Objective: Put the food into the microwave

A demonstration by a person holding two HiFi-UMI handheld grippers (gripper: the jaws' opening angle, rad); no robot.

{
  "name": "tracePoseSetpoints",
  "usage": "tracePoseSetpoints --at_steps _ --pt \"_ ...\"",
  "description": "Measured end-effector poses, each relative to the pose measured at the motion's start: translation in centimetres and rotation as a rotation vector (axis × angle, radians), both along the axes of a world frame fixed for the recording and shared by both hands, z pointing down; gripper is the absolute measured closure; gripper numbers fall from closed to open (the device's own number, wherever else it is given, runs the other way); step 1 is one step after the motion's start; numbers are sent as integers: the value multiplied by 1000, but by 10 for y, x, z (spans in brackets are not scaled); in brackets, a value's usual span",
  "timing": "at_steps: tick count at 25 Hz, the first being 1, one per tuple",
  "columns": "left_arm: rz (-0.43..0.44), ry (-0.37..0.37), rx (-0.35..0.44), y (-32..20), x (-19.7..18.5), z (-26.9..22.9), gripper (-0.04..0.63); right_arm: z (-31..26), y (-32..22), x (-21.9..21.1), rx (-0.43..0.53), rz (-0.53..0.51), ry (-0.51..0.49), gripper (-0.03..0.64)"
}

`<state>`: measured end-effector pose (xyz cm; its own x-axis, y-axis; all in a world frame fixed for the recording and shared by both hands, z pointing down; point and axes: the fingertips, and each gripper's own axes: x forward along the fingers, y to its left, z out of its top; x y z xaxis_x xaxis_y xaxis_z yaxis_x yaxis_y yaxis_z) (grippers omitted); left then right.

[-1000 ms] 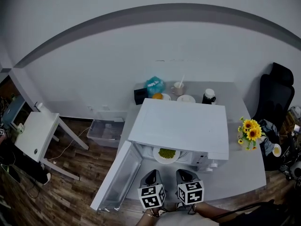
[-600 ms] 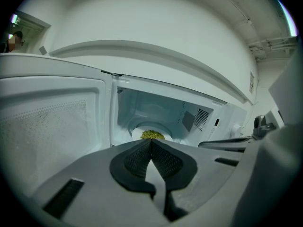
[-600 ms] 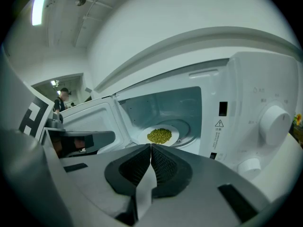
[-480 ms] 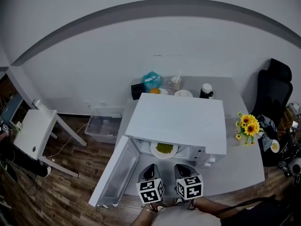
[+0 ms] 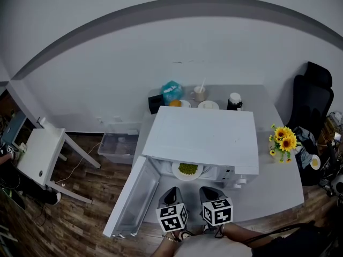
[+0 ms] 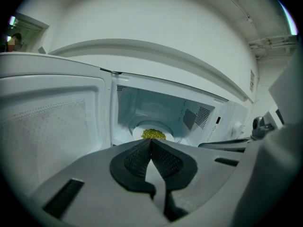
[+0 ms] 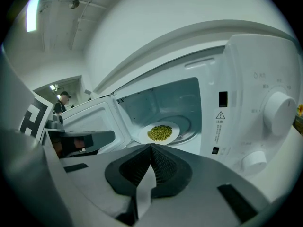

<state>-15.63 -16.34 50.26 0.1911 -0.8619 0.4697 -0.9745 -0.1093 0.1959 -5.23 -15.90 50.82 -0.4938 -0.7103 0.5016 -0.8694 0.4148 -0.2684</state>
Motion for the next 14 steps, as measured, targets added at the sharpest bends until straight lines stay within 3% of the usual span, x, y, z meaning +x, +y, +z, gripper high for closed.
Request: tracePoseSetpoints --at_steps 14 --pt "-6 3 -8 -2 -4 3 591 1 -2 2 -8 12 -3 601"
